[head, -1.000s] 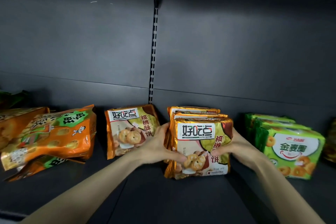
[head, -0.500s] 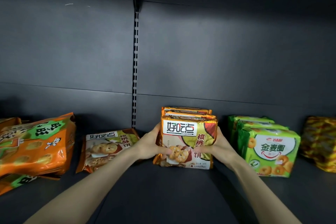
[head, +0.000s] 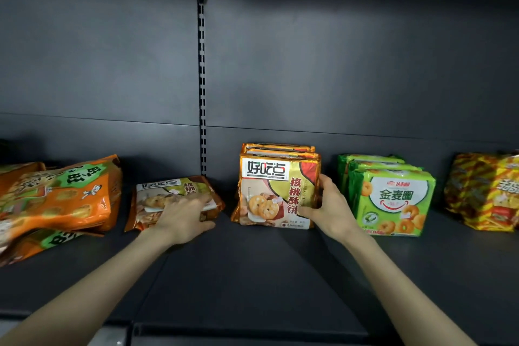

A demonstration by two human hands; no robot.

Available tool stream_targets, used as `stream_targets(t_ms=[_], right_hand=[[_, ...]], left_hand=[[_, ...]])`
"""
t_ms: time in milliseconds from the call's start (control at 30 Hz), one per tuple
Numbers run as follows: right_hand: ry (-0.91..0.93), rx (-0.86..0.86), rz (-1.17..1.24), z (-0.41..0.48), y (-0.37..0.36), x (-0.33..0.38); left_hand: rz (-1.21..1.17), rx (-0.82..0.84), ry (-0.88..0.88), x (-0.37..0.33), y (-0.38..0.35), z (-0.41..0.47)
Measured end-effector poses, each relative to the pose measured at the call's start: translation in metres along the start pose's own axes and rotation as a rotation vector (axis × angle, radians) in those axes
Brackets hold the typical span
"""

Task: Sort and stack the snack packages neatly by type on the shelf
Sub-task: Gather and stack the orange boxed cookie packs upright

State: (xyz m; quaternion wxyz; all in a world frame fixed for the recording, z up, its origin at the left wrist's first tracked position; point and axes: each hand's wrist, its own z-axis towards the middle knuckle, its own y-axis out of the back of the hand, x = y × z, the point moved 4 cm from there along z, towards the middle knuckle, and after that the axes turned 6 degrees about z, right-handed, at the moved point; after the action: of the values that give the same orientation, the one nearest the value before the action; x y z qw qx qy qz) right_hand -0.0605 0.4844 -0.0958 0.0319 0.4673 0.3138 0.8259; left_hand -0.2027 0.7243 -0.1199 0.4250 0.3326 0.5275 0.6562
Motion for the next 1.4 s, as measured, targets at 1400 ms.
stream_targets(t_ms=[1400], right_hand=[[-0.032,0.065,0.492,-0.085,-0.041,0.040]], left_hand=[[-0.851,-0.380,0.104,-0.019,0.016,-0.116]])
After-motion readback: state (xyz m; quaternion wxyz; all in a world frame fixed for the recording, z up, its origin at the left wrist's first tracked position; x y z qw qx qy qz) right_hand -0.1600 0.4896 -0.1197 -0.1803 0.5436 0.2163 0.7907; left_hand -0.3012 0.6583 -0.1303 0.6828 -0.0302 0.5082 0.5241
